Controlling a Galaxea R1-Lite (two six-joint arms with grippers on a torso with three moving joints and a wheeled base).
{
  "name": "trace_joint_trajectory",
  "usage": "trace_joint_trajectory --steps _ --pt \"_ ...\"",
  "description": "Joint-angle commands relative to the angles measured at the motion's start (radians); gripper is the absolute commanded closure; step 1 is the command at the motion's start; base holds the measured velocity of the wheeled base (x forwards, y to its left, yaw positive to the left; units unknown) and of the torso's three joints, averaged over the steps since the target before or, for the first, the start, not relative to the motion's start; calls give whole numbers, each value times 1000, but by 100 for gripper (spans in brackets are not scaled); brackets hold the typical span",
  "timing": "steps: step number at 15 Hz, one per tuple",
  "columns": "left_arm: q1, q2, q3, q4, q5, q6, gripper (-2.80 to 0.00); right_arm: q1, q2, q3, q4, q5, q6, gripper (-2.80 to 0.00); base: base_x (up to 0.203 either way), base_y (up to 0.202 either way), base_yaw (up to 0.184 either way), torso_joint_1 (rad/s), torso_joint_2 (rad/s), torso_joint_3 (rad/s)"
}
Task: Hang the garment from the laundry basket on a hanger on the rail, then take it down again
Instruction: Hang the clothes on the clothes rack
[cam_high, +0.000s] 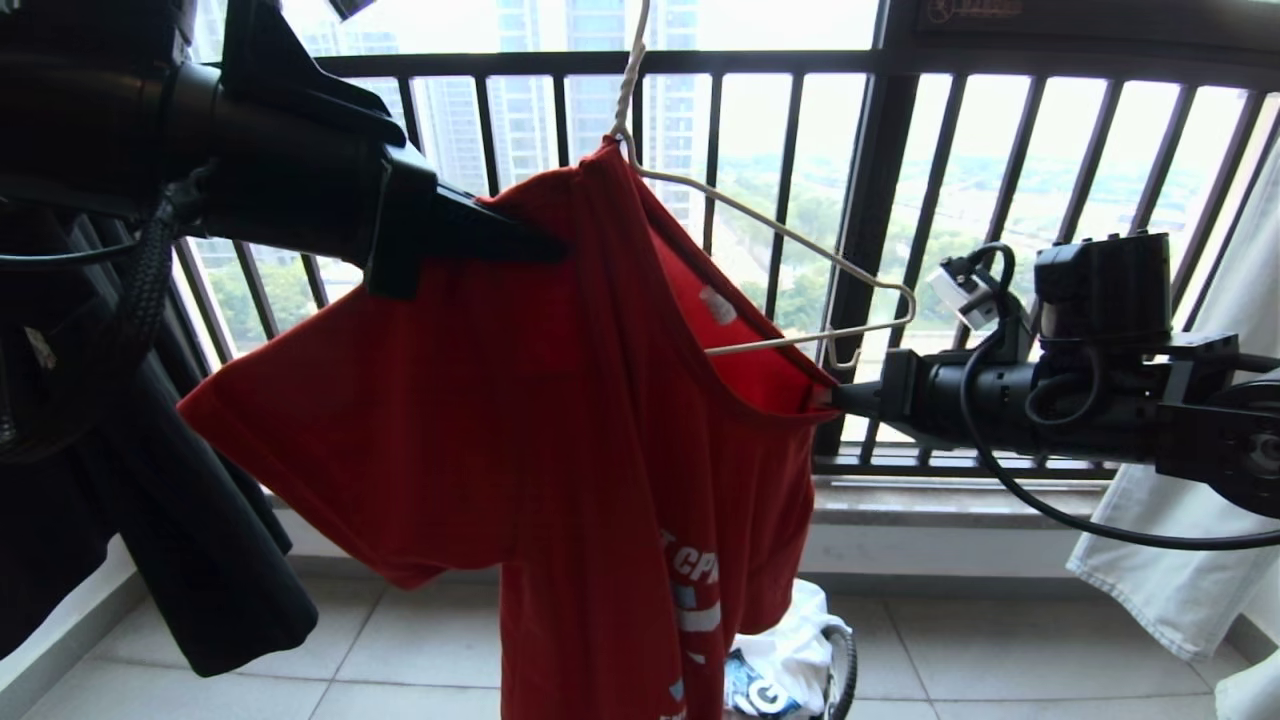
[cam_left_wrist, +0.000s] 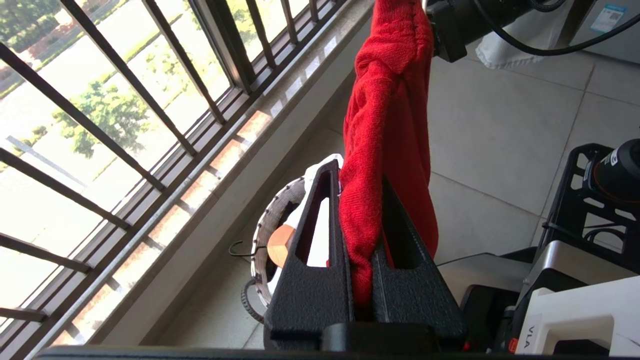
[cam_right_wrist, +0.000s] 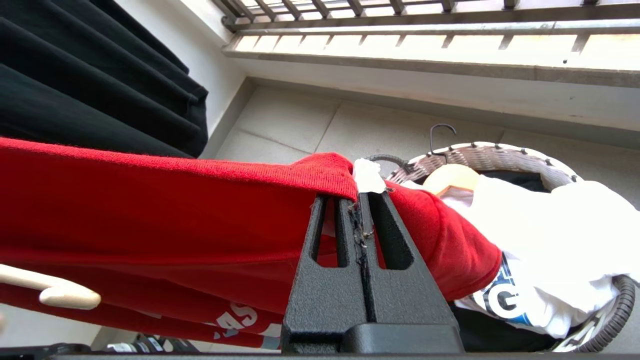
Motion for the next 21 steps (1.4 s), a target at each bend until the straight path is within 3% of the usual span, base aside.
trace_joint_trajectory --steps 1,16,21 --pt "3 14 7 2 0 17 0 -5 -7 -14 37 3 1 0 0 0 0 0 0 0" --pt "37 102 -9 0 8 36 0 -61 -32 -378 599 3 -16 0 0 0 0 0 0 0" --pt "35 90 8 2 8 36 0 -73 -3 -453 646 0 -20 0 0 0 0 0 0 0"
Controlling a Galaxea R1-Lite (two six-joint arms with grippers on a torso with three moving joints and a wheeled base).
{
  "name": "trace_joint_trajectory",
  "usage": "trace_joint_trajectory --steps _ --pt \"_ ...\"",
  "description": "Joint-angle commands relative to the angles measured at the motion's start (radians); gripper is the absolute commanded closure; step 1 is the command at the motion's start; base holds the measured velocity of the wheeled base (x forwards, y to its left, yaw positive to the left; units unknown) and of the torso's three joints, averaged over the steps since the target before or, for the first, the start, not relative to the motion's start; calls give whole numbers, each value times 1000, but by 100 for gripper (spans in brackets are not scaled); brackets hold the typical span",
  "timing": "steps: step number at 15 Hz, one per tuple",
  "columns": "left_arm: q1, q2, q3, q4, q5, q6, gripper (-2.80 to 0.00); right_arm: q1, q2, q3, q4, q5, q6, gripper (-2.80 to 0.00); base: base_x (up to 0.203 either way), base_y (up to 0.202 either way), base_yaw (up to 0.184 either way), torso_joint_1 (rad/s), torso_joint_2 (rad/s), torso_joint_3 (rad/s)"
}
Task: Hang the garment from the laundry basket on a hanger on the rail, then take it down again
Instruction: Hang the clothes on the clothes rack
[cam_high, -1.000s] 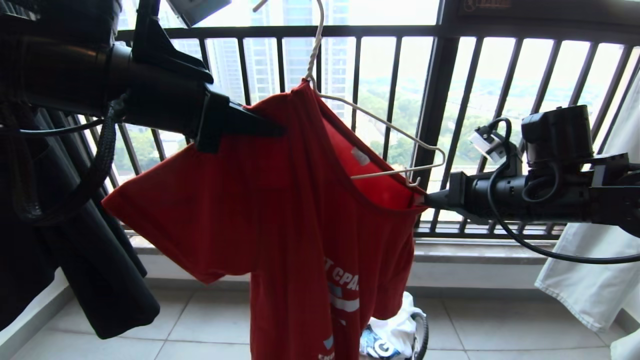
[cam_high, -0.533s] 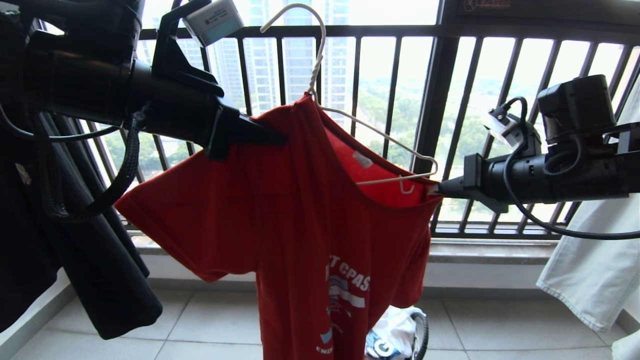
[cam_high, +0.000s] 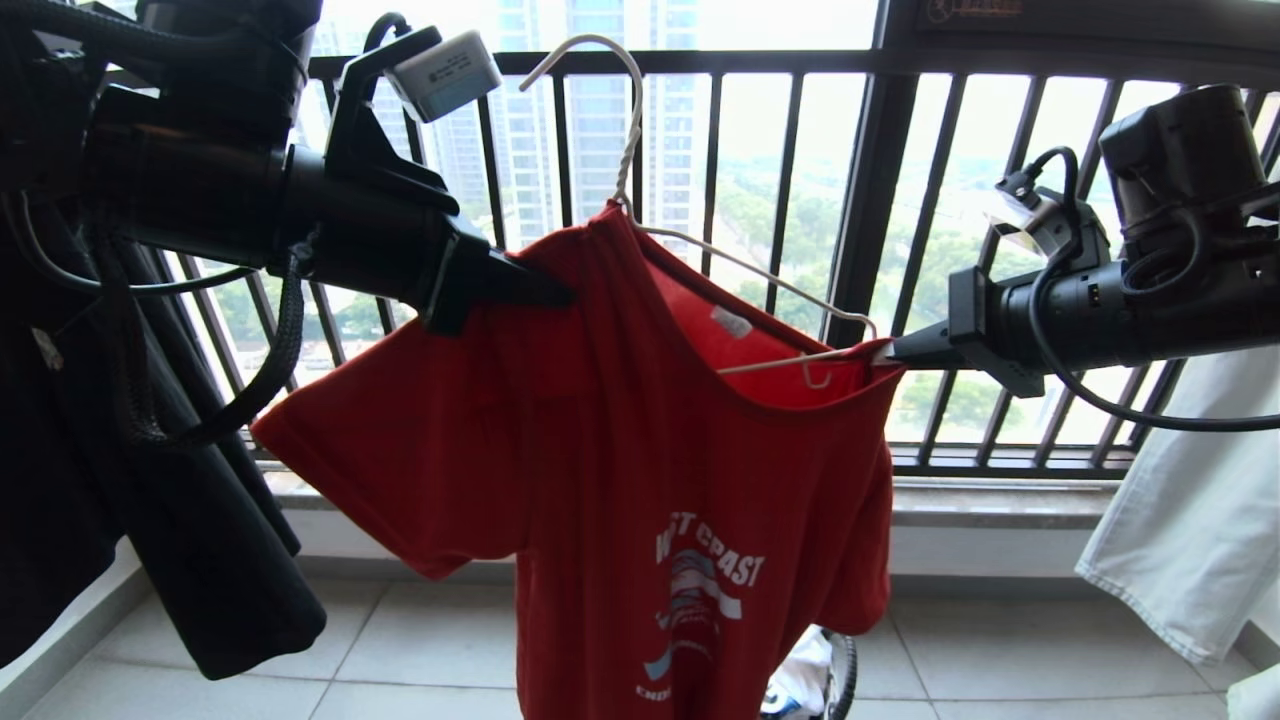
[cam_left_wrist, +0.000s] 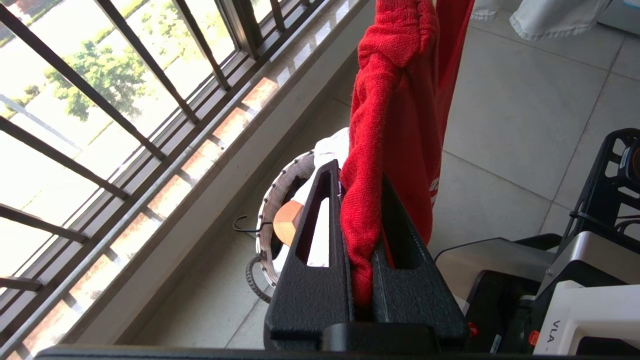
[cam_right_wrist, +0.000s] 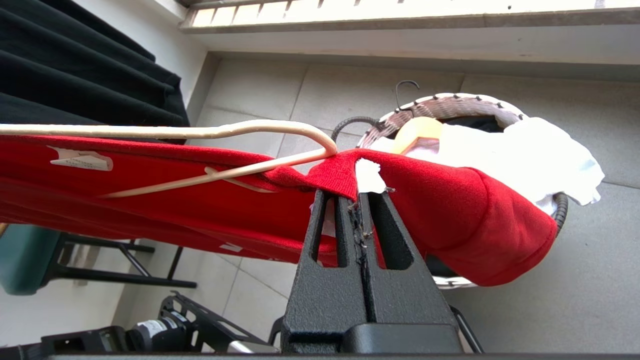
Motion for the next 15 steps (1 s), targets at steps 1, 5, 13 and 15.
trace_joint_trajectory --steps 1,5,13,15 --pt "0 -13 2 4 -4 0 0 -9 30 -43 36 2 -11 0 0 0 0 0 0 0" --pt "0 -53 -8 2 -8 -12 0 -21 72 -55 54 2 -24 0 0 0 0 0 0 0" --pt "6 -49 29 2 -8 -1 0 -46 80 -119 97 4 -23 0 0 0 0 0 0 0" --pt "6 -38 26 0 -7 -1 0 -49 69 -137 121 2 -23 0 0 0 0 0 0 0"
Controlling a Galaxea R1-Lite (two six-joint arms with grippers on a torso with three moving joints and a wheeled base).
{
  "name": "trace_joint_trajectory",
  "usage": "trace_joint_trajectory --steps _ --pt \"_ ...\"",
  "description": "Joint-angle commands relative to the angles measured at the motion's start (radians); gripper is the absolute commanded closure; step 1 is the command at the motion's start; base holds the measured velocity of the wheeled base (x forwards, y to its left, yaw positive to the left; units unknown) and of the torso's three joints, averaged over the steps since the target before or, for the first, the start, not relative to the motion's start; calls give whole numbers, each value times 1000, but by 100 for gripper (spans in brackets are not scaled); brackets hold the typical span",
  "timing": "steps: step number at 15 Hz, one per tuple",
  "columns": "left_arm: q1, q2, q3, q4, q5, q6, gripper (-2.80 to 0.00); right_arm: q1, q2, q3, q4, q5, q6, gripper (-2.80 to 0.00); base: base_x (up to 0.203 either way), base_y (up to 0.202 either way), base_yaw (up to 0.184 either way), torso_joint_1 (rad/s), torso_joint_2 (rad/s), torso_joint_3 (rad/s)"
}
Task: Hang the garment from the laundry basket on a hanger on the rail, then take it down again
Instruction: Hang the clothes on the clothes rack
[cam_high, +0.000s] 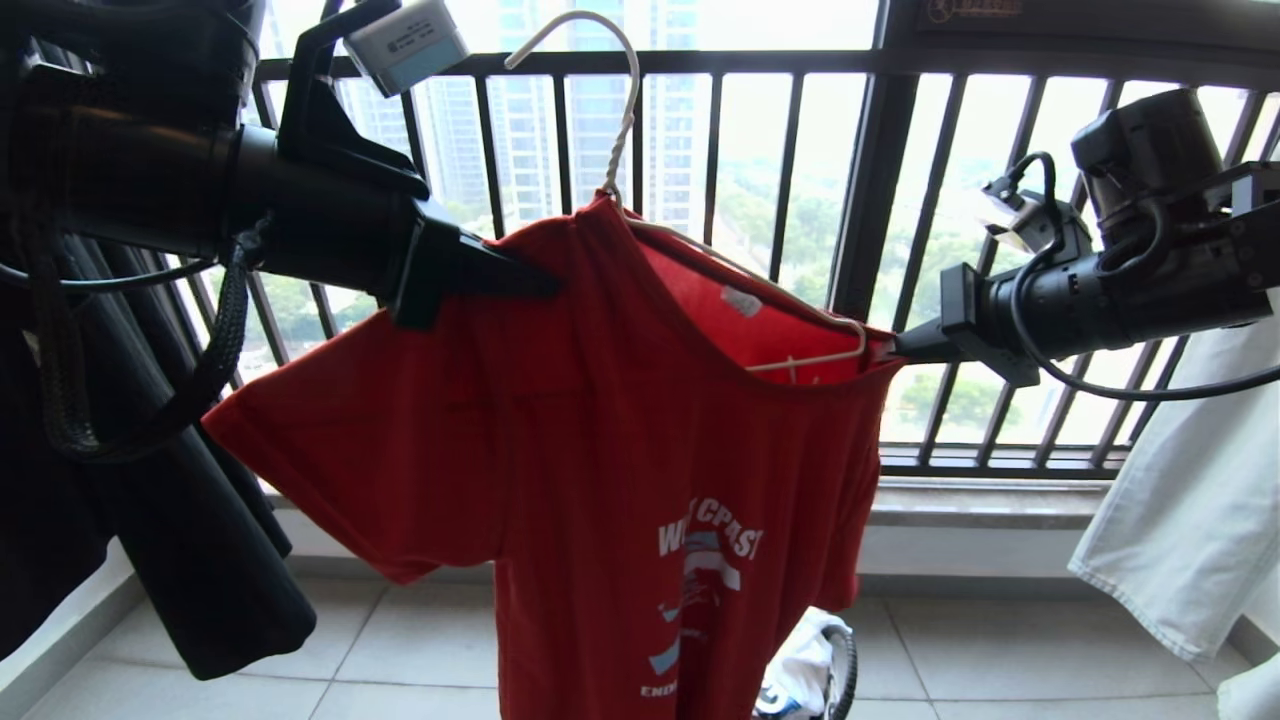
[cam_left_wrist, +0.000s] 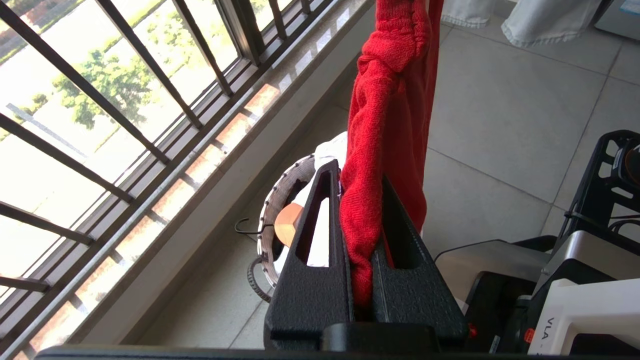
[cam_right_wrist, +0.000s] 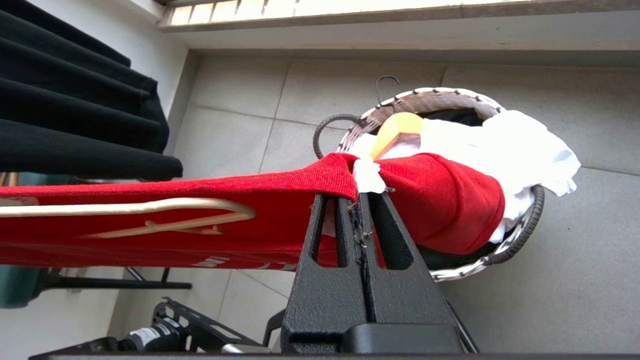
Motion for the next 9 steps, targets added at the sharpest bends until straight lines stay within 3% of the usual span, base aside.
trace_joint_trajectory --steps 1,5,9 --pt "0 22 -2 2 -1 0 0 -2 -12 -21 14 1 1 0 0 0 0 0 0 0" --pt "0 63 -18 -1 6 -6 0 2 2 -121 35 -3 -4 0 0 0 0 0 0 0" --pt "-4 79 7 -76 88 -33 0 50 34 -320 140 -41 -22 0 0 0 0 0 0 0"
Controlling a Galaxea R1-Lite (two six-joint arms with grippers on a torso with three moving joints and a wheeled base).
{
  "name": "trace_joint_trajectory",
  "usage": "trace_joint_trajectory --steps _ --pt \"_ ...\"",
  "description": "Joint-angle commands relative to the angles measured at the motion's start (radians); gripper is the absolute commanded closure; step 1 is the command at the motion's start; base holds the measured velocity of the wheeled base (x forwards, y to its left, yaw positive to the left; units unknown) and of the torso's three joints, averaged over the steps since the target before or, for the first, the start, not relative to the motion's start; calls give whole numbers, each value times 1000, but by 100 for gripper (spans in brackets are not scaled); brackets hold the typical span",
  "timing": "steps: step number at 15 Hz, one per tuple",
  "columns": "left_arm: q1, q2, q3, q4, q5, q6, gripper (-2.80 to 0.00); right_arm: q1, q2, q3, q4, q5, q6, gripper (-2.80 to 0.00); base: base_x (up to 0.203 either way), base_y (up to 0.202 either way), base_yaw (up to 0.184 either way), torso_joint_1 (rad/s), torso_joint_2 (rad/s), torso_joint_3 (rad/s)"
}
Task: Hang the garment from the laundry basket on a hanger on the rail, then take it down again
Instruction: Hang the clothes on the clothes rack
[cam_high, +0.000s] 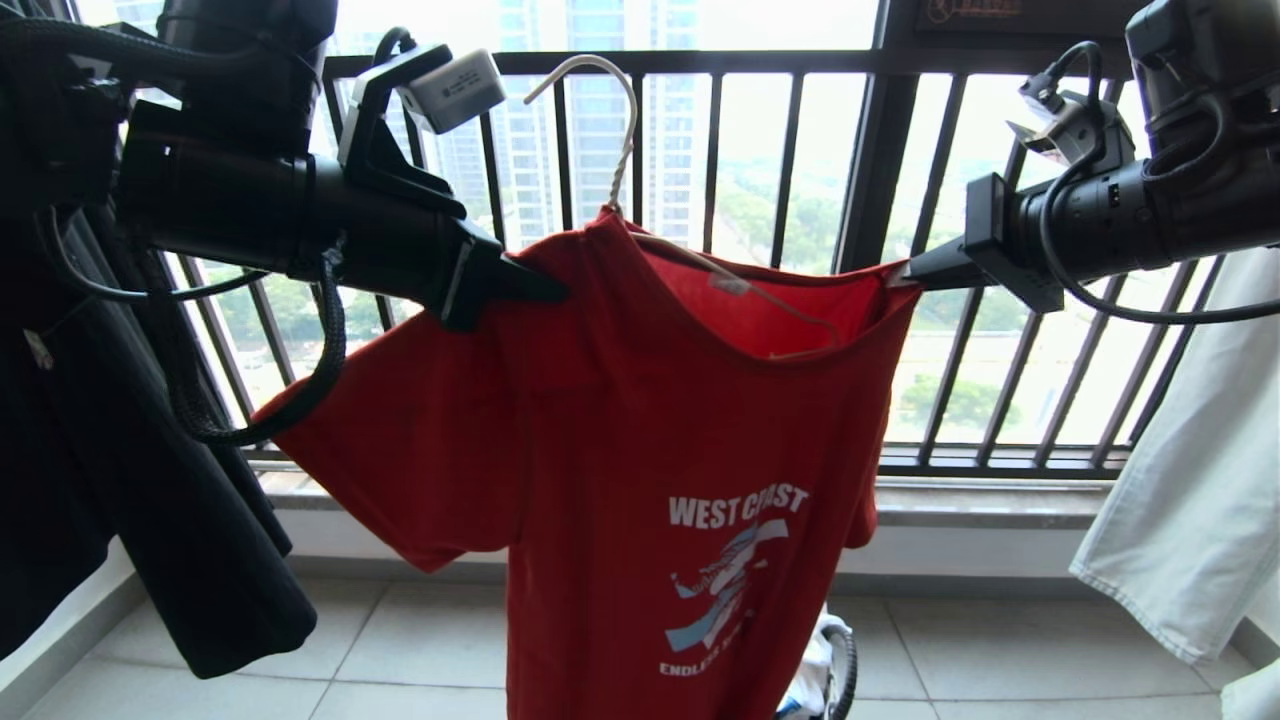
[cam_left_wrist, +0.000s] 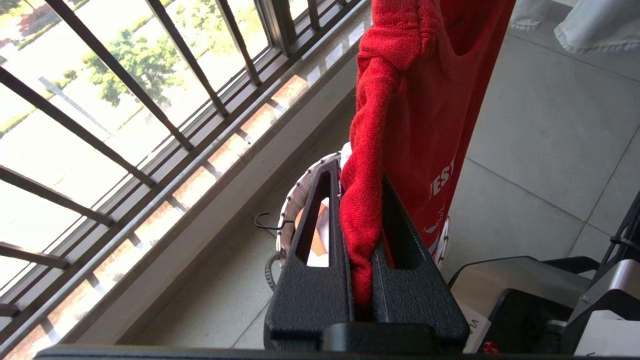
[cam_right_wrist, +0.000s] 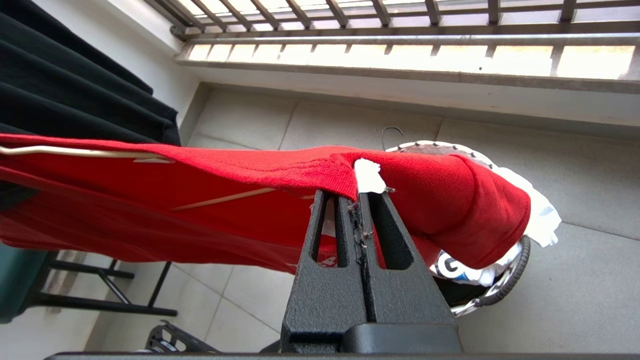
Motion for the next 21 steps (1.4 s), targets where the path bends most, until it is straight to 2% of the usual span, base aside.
trace_joint_trajectory --steps 1,3,5,7,9,11,14,16,21 --pt "-5 10 20 -32 3 -36 0 52 19 -84 34 -37 -20 0 0 0 0 0 0 0" --pt "-24 -3 27 -50 6 -91 0 90 41 -115 35 -105 -60 0 0 0 0 0 0 0" --pt "-42 -11 40 -51 34 -97 0 143 56 -126 16 -182 -108 0 0 0 0 0 0 0" --pt "-72 -23 74 -57 79 -113 0 182 60 -127 -18 -229 -121 0 0 0 0 0 0 0" --pt "-96 -30 147 -125 96 -121 0 204 60 -127 -80 -272 -159 0 0 0 0 0 0 0" --pt "-141 -50 242 -245 165 -150 0 213 65 -127 -110 -323 -213 0 0 0 0 0 0 0" --pt "-199 -73 351 -393 285 -176 0 225 70 -127 -115 -338 -223 0 0 0 0 0 0 0" --pt "-221 -94 417 -448 348 -195 0 225 74 -127 -129 -363 -242 0 0 0 0 0 0 0" --pt "-255 -131 543 -510 357 -242 0 255 84 -125 -131 -375 -284 0 0 0 0 0 0 0"
